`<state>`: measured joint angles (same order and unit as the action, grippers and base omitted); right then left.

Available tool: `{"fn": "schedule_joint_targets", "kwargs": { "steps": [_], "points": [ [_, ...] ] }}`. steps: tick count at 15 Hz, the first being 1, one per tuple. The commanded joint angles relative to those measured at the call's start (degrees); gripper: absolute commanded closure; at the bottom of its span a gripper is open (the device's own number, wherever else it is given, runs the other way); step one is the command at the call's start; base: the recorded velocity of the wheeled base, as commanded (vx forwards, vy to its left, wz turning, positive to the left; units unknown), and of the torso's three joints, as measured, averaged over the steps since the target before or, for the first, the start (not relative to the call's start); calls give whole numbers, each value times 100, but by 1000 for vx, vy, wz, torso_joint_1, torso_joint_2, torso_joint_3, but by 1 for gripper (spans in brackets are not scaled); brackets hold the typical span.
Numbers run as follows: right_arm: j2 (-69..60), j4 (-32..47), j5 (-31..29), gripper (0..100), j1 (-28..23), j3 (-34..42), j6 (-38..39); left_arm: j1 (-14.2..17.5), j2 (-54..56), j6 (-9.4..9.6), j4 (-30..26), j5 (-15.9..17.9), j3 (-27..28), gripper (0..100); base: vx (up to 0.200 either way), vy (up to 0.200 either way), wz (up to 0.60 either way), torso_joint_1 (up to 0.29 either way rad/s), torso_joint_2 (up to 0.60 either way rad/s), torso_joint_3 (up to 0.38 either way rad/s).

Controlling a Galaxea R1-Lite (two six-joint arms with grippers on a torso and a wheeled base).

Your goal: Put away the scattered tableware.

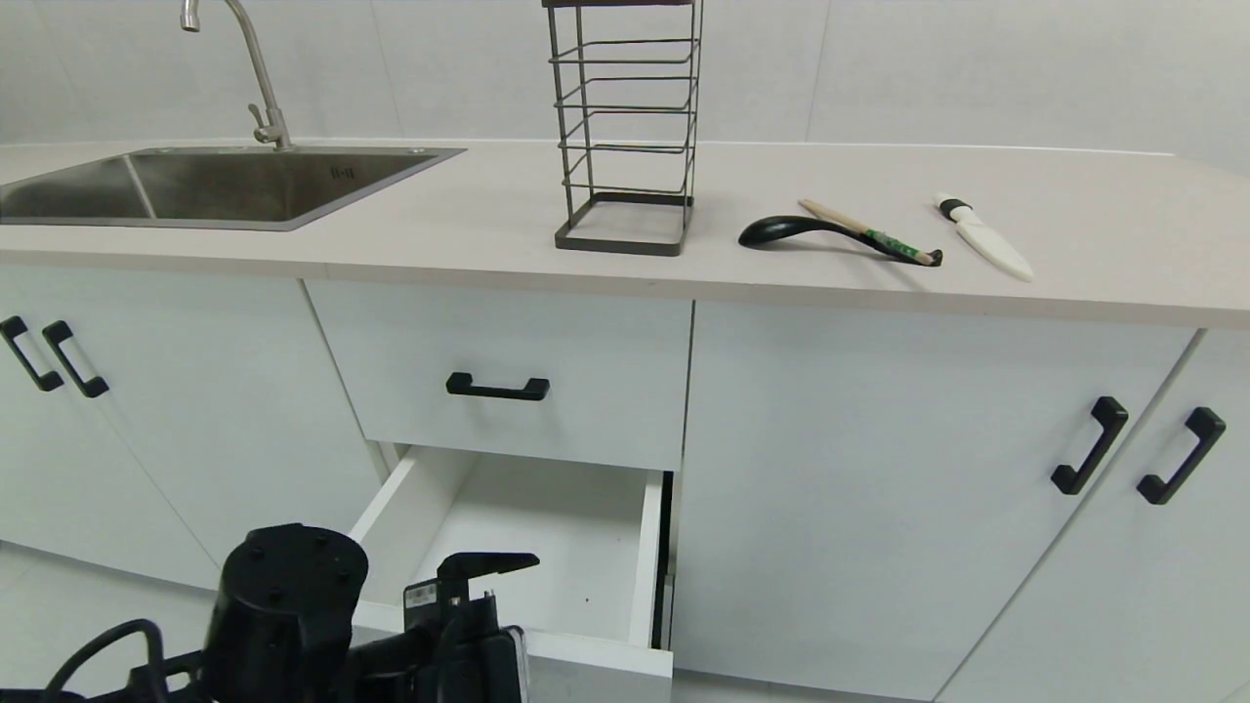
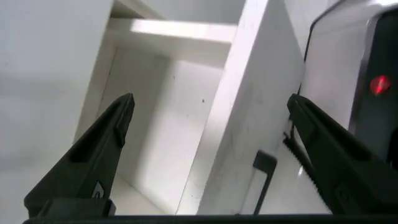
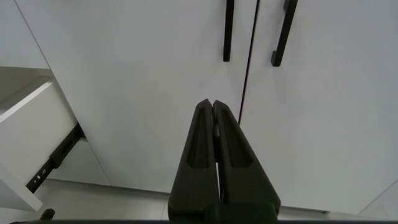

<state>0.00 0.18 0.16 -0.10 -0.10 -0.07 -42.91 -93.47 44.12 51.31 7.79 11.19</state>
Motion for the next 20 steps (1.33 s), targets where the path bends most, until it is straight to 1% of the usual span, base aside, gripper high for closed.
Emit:
{"fn": "schedule_joint_targets", "kwargs": {
  "steps": [1,2,3,4,5,6,7,8,9,10,12,13,16,17,19,20],
  "points": [
    [9,-1,2,100,1,1,-1,99,1094,-1125,-25,12,94,0,0,0,0,0,0,0],
    [9,-1,2,100,1,1,-1,362,1348,-1714,-69,3,94,0,0,0,0,0,0,0],
    [9,-1,2,100,1,1,-1,398,1375,-1784,-77,3,94,0,0,0,0,0,0,0],
    [9,-1,2,100,1,1,-1,696,1498,-2232,-77,56,32,0,0,0,0,0,0,0],
    [9,-1,2,100,1,1,-1,863,1533,-2461,-69,293,59,0,0,0,0,0,0,0],
    [9,-1,2,100,1,1,-1,995,1515,-2522,-69,706,94,0,0,0,0,0,0,0],
    [9,-1,2,100,1,1,-1,1030,1507,-2505,-69,821,94,0,0,0,0,0,0,0],
    [9,-1,2,100,1,1,-1,1030,1507,-2505,-69,821,94,0,0,0,0,0,0,0],
    [9,-1,2,100,1,1,-1,1039,1480,-2548,-69,1049,103,0,0,0,0,0,0,0],
    [9,-1,2,100,1,1,-1,1083,1480,-2575,-77,1049,85,0,0,0,0,0,0,0],
    [9,-1,2,100,1,1,-1,1329,1682,-2724,-60,1023,138,0,0,0,0,0,0,0],
    [9,-1,2,100,1,1,-1,1575,1999,-2839,-69,996,129,0,0,0,0,0,0,0],
    [9,-1,2,100,1,1,-1,2296,2816,-2856,-148,979,-73,0,0,0,0,0,0,0],
    [9,-1,2,100,1,1,-1,2577,3273,-2847,-297,1032,-293,0,0,0,0,0,0,0],
    [9,-1,2,100,1,1,-1,2656,3906,-2856,-517,1014,-609,0,0,0,0,0,0,0],
    [9,-1,2,100,1,1,-1,2779,4223,-2856,-649,1032,-706,0,0,0,0,0,0,0]
  ]
}}
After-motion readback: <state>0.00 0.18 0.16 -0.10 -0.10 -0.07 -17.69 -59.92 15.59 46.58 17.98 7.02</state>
